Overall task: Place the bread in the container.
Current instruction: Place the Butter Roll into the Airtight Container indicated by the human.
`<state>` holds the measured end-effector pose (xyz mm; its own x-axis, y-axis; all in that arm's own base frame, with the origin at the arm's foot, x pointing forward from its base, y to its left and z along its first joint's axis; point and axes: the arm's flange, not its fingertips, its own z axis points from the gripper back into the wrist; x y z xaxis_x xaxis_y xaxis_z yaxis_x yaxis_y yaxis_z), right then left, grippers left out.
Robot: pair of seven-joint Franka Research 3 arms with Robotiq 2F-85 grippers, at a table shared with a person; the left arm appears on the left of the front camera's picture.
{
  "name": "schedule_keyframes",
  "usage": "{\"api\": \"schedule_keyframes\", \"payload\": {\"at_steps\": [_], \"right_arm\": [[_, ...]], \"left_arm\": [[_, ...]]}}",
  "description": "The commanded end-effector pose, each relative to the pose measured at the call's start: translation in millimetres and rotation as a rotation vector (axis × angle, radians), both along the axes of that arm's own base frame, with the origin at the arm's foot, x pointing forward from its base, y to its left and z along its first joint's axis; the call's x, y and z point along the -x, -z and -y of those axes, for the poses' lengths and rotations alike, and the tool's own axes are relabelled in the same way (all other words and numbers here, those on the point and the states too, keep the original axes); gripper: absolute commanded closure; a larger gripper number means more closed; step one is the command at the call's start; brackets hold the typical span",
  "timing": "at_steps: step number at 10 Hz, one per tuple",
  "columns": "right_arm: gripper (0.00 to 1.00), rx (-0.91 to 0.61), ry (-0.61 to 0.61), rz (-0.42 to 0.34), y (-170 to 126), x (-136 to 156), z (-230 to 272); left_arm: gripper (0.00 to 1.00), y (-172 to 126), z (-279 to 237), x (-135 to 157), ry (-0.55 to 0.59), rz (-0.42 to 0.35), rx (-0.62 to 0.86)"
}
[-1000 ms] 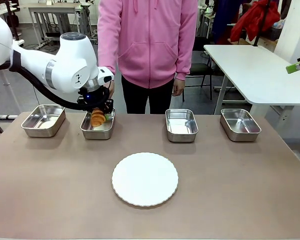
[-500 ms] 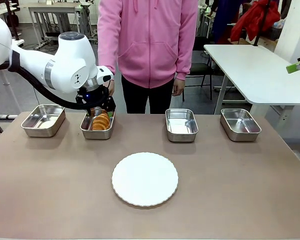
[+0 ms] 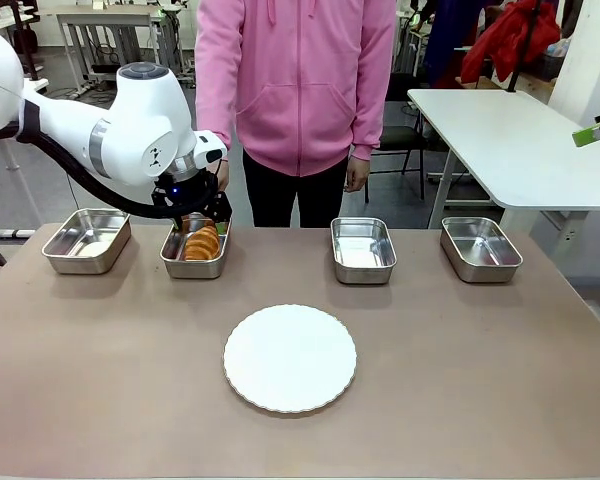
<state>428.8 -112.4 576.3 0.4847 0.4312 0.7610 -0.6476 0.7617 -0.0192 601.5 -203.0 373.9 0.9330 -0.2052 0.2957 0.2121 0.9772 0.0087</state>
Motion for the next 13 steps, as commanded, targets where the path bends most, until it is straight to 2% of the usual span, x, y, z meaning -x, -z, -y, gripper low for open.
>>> {"api": "schedule_keyframes", "payload": {"at_steps": [1,3,4,6,9,11,13], "right_arm": [[0.00,-0.018,-0.008,0.010,-1.3,-0.4,-0.1],[0.00,-0.018,-0.008,0.010,-1.3,-0.4,-0.1],[0.00,-0.018,-0.008,0.010,-1.3,-0.4,-0.1],[0.00,-0.018,-0.008,0.010,-1.3,-0.4,-0.1],[0.00,-0.018,-0.008,0.010,-1.3,-0.4,-0.1],[0.00,-0.018,-0.008,0.010,-1.3,-0.4,-0.1],[0.00,-0.018,-0.008,0.010,-1.3,-0.4,-0.1]], "left_arm": [[0.00,0.6,-1.8,0.1,-0.003,-0.004,-0.002],[0.00,0.1,0.1,0.1,0.000,0.000,0.000],[0.00,-11.1,2.2,13.5,-0.017,0.047,-0.058],[0.00,-48.4,6.2,62.7,-0.038,0.148,-0.049],[0.00,-94.9,0.5,124.5,-0.042,0.227,-0.060],[0.00,-115.7,-10.0,174.7,-0.055,0.229,-0.014],[0.00,-117.6,-10.4,209.8,-0.023,0.199,0.000]]}}
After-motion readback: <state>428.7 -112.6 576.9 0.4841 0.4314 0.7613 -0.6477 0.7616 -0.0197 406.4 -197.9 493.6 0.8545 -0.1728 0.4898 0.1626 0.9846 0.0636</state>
